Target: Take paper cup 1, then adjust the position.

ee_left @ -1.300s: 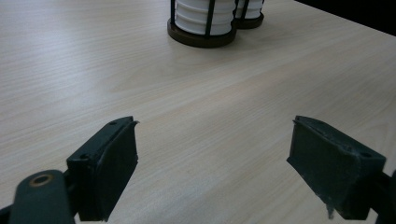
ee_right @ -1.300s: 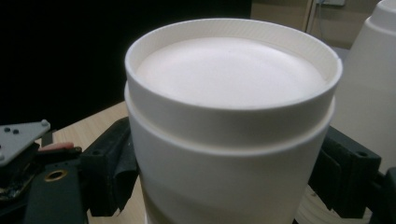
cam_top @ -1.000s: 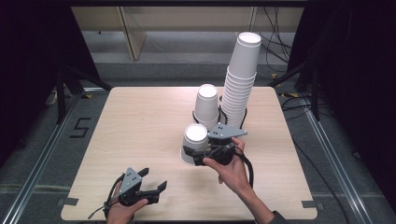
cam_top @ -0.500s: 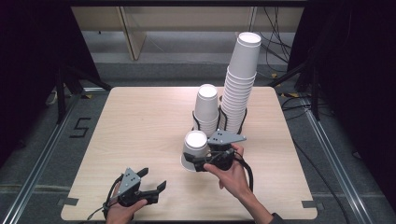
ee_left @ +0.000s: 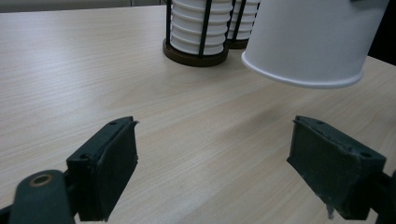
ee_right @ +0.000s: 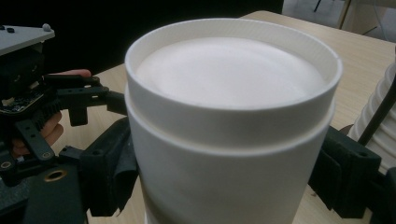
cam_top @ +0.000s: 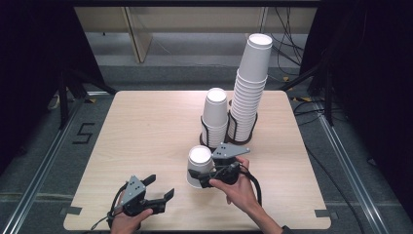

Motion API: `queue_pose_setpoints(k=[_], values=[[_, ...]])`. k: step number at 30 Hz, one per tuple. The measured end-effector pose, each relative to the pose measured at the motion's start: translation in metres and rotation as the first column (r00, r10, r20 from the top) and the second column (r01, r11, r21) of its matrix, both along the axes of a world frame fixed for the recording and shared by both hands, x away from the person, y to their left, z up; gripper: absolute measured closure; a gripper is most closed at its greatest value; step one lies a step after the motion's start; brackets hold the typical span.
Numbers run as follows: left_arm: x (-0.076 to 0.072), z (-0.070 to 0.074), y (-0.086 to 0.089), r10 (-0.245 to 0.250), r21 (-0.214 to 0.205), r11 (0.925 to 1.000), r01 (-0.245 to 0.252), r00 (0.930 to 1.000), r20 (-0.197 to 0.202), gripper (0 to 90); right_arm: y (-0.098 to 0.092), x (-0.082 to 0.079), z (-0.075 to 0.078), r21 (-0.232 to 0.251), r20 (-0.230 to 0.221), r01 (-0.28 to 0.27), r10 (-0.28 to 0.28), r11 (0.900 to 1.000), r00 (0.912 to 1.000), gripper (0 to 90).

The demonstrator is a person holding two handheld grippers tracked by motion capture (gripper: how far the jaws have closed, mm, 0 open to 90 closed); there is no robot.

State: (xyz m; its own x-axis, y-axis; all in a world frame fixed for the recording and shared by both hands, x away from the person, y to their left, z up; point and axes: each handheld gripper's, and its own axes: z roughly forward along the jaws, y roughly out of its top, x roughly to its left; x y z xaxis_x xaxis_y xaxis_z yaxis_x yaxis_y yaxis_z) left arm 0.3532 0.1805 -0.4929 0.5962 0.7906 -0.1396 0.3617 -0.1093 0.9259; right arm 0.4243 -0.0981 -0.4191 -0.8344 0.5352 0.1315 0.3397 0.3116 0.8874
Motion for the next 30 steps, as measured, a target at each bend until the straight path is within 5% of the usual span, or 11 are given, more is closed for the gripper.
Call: queue_pose_setpoints(k=[5, 8, 9, 10, 13, 14, 19, 30], values=[[-0.001, 0.001, -0.002, -0.013, -0.005, 0.9999, 0.013, 0.9998, 0.012, 14.7, -0.003, -0.001, 0.002, 0.007, -0.008, 0.008, -0.008, 0.9999, 0.9999, 19.4], [-0.002, 0.001, -0.002, -0.021, -0.041, 0.9989, 0.022, 0.9996, 0.016, 14.7, -0.003, -0.001, 0.003, 0.014, -0.012, 0.016, -0.015, 0.9998, 0.9998, 19.4], [-0.002, 0.002, -0.001, -0.035, -0.100, 0.9944, 0.034, 0.9993, -0.011, 14.7, -0.002, 0.000, 0.002, 0.017, 0.002, 0.017, -0.017, 0.9997, 0.9999, 19.4], [-0.001, 0.002, -0.001, -0.097, -0.220, 0.9716, 0.087, 0.9947, -0.036, 14.7, -0.002, 0.000, 0.002, 0.014, 0.004, 0.016, -0.016, 0.9998, 0.9999, 19.4], [-0.003, 0.004, -0.007, -0.099, -0.154, 0.9832, 0.098, 0.9951, -0.001, 14.6, 0.001, -0.001, 0.001, 0.035, -0.030, 0.009, -0.008, 0.9993, 0.9995, 19.4], [-0.003, 0.005, -0.010, -0.103, -0.141, 0.9844, 0.105, 0.9945, 0.018, 14.6, 0.002, 0.000, 0.001, 0.023, -0.009, -0.002, 0.002, 0.9997, 1.0000, 19.4], [-0.004, 0.006, -0.018, -0.122, -0.124, 0.9839, 0.128, 0.9909, 0.055, 14.7, 0.006, -0.001, 0.000, 0.026, -0.016, -0.014, 0.014, 0.9996, 0.9998, 19.4], [-0.001, 0.006, -0.025, -0.114, -0.110, 0.9865, 0.121, 0.9910, 0.070, 14.6, 0.016, -0.006, -0.001, 0.017, -0.023, -0.020, 0.020, 0.9996, 0.9995, 19.4]])
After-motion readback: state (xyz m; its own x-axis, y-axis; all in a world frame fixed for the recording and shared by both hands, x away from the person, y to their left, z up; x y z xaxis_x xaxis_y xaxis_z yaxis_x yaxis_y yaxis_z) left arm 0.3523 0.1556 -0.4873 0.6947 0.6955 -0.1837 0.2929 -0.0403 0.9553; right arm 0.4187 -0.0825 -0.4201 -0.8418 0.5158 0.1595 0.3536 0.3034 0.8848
